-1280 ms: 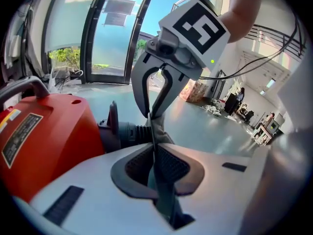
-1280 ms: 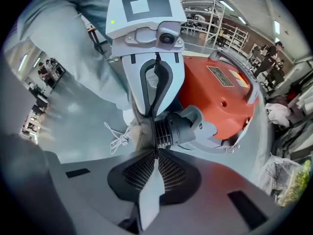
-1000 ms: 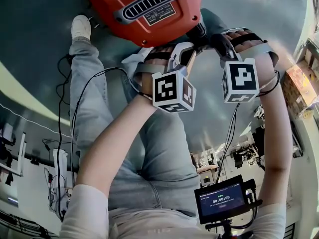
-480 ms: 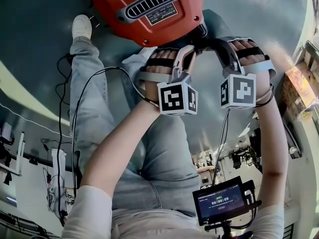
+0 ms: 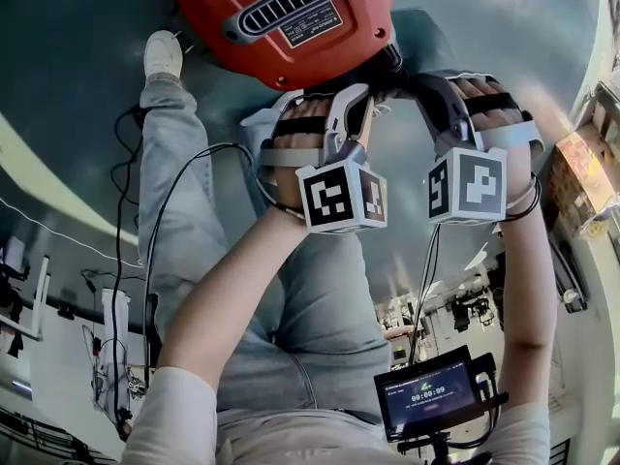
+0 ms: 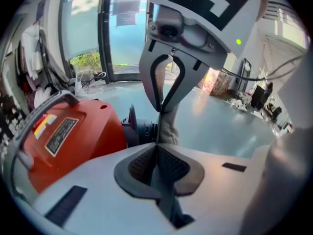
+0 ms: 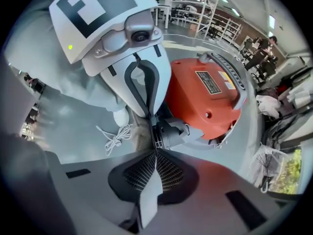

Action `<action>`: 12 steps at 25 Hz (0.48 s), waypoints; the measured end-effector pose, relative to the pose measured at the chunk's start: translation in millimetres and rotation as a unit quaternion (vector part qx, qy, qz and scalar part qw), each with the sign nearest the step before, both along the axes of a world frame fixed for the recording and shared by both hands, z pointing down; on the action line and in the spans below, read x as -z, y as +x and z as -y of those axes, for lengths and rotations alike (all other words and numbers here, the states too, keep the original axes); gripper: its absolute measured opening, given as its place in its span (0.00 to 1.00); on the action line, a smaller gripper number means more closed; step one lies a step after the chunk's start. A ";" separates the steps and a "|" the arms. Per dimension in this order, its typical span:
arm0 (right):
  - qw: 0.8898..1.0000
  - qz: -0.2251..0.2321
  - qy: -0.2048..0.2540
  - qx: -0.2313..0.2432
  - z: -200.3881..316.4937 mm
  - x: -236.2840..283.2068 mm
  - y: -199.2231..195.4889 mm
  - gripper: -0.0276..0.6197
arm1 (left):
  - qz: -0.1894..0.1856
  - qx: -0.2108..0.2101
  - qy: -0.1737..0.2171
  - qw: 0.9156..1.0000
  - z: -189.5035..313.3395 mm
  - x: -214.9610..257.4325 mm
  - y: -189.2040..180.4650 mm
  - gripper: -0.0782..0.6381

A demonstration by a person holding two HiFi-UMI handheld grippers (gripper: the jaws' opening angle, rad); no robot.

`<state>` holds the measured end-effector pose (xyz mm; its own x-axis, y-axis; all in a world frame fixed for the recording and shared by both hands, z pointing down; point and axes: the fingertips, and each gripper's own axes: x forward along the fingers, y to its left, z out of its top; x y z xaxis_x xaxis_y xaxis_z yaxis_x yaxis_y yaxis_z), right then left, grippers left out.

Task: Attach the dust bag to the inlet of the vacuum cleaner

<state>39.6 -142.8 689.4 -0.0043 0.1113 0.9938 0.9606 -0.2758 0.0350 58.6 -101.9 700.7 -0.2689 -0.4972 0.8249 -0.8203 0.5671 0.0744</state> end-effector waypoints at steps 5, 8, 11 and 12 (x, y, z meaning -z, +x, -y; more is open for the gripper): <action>0.999 -0.003 -0.025 -0.036 -2.9 -9.0 -20.9 0.07 | 0.000 0.007 0.002 1.000 -1.3 -12.6 -16.4 0.13; 1.000 0.008 -0.014 -0.027 -17.3 -2.1 -35.3 0.06 | -0.005 0.022 -0.008 1.000 -17.0 -7.3 -32.5 0.13; 0.997 0.015 -0.039 -0.059 -15.7 -6.6 -43.5 0.07 | -0.013 0.046 0.006 0.999 -15.9 -8.8 -36.8 0.13; 0.997 0.011 -0.045 -0.067 -13.8 -9.5 -45.6 0.07 | -0.018 0.050 0.012 0.999 -13.2 -10.4 -37.6 0.13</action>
<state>-6.0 -129.1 698.9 -0.0470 0.1970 0.9793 0.9873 -0.1400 0.0755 21.0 -88.7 711.1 -0.2896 -0.4883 0.8233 -0.7557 0.6445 0.1164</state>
